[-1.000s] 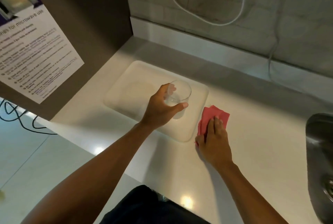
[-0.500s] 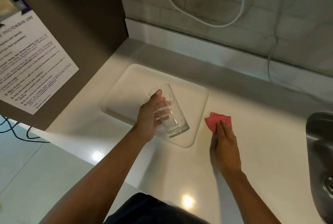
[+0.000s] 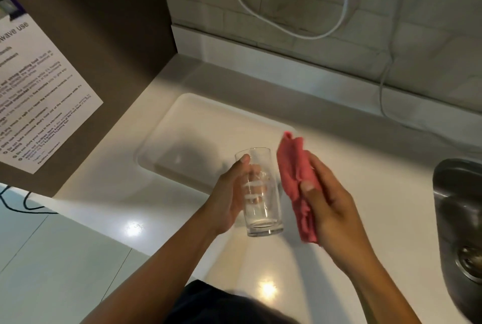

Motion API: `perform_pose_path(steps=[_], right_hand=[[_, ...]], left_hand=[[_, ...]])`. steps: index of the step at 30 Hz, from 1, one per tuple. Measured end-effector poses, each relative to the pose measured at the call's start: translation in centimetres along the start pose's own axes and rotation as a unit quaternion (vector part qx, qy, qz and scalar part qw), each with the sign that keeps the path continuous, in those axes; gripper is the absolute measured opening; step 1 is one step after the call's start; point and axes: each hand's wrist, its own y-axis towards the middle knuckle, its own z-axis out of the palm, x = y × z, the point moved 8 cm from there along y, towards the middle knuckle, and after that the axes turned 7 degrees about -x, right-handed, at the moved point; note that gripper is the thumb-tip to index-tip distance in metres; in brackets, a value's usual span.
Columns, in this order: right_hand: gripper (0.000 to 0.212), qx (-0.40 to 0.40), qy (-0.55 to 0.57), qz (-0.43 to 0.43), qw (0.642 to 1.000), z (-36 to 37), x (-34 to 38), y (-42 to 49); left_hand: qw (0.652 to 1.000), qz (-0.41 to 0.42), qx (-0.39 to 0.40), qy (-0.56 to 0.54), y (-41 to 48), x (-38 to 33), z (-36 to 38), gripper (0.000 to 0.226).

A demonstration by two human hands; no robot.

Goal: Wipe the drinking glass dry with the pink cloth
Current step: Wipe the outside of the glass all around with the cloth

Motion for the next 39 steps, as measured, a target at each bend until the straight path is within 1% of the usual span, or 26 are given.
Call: perform_pose_path(steps=[2,3,5,7,9,10,12,14,16,17,19,21,22,24,27,29,31,33,34,35,36,37,38,39], right_hand=[[0.042,0.051,-0.077,-0.052,0.994,2.8,1.5,-0.7],[0.041,0.052,-0.104,-0.072,0.991,3.8,1.9,-0.9],[0.040,0.001,-0.134,-0.100,0.986,4.5,2.5,-0.9],[0.039,-0.048,-0.153,-0.111,0.981,4.7,2.7,-0.5],[0.052,-0.055,-0.197,-0.118,0.972,5.0,2.7,-0.3],[0.060,-0.046,-0.214,-0.119,0.968,5.2,2.6,-0.4],[0.069,-0.021,-0.245,-0.125,0.961,5.5,2.3,-0.8],[0.074,-0.005,-0.245,-0.115,0.963,5.6,1.6,-1.2],[0.070,0.001,-0.222,-0.076,0.972,5.8,0.8,-0.5],[0.066,0.001,-0.225,-0.071,0.972,6.2,0.7,0.0],[0.062,-0.005,-0.251,-0.097,0.963,7.2,1.4,0.7],[0.061,-0.004,-0.282,-0.126,0.951,8.3,2.2,0.3],[0.061,0.002,-0.280,-0.138,0.950,8.6,2.3,-0.3],[0.058,0.006,-0.230,-0.138,0.963,8.3,2.5,-1.0],[0.051,-0.007,-0.206,-0.096,0.974,7.3,2.3,1.3],[0.052,-0.015,-0.214,-0.076,0.974,7.0,2.3,2.5],[0.056,0.001,-0.263,-0.105,0.959,7.6,2.8,1.5],[0.063,0.054,-0.328,-0.134,0.933,8.3,2.4,-0.5],[0.068,0.072,-0.335,-0.129,0.931,8.2,2.1,-1.0],[0.070,0.073,-0.323,-0.113,0.937,7.9,1.8,-0.7],[0.066,0.056,-0.293,-0.087,0.950,7.4,1.7,0.2],[0.056,0.035,-0.270,-0.065,0.960,6.9,1.6,1.3],[0.053,0.015,-0.259,-0.056,0.964,6.6,1.9,2.2],[0.054,0.006,-0.258,-0.066,0.964,6.6,2.4,2.6]], left_hand=[[1.000,0.008,0.008,-0.012,-0.3,0.4,0.2,0.063],[1.000,0.013,0.011,-0.021,-0.5,0.5,0.3,0.055],[0.999,0.025,0.021,-0.018,-1.2,0.6,0.6,0.043],[0.998,0.044,0.031,0.014,-1.9,0.5,0.9,0.043],[0.998,0.051,0.032,0.026,-2.4,0.2,1.1,0.047],[0.998,0.056,0.029,0.028,-2.5,0.0,1.0,0.045],[0.997,0.065,0.027,0.038,-2.5,-0.5,0.9,0.041],[0.997,0.065,0.019,0.037,-2.7,-0.6,0.6,0.045],[0.998,0.054,0.011,0.021,-2.9,-0.4,0.3,0.049],[0.999,0.050,0.008,0.010,-2.9,-0.4,0.1,0.049],[0.998,0.056,-0.016,-0.020,-2.7,-0.9,-0.7,0.050],[0.996,0.061,-0.058,-0.043,-2.4,-2.2,-1.5,0.059],[0.995,0.059,-0.075,-0.040,-2.2,-2.7,-1.8,0.064],[0.994,0.055,-0.095,-0.012,-2.0,-3.3,-2.0,0.073],[0.997,0.047,-0.064,0.021,-2.3,-2.4,-0.8,0.078],[0.998,0.034,-0.054,0.001,-2.7,-1.5,-0.1,0.079],[0.997,0.034,-0.061,-0.028,-2.5,-1.1,-0.2,0.075],[0.995,0.037,-0.076,-0.045,-2.1,-1.1,-0.7,0.069],[0.995,0.037,-0.078,-0.045,-1.9,-1.0,-0.9,0.068],[0.996,0.034,-0.076,-0.042,-1.8,-0.8,-1.0,0.069],[0.996,0.030,-0.070,-0.037,-1.8,-0.4,-0.8,0.070],[0.997,0.027,-0.063,-0.034,-1.8,-0.2,-0.5,0.070],[0.997,0.025,-0.059,-0.032,-1.8,-0.1,-0.2,0.070],[0.998,0.025,-0.058,-0.031,-1.7,-0.2,0.1,0.069]])
